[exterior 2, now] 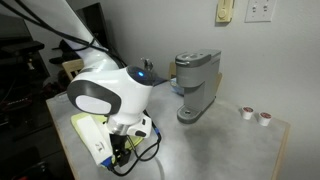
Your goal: Fold the yellow cloth in half
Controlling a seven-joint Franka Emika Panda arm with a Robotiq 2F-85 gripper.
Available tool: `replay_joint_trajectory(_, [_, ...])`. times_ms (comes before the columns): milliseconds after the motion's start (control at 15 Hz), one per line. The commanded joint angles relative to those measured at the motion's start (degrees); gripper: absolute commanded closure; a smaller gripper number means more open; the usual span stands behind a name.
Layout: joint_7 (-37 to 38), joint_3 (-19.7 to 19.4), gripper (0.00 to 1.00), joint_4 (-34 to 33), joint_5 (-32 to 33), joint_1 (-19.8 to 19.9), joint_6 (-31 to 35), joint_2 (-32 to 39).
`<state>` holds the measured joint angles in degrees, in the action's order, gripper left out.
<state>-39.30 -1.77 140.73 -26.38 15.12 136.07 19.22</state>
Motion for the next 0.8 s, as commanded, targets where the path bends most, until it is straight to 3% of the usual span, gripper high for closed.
replay_joint_trajectory(0, [-2.4,1.0,0.00,-1.7,-1.5,1.8,-1.9,1.5])
replay_joint_trajectory(733, [-10.6,1.8,0.00,-3.4,-6.0,3.1,-0.6,1.4])
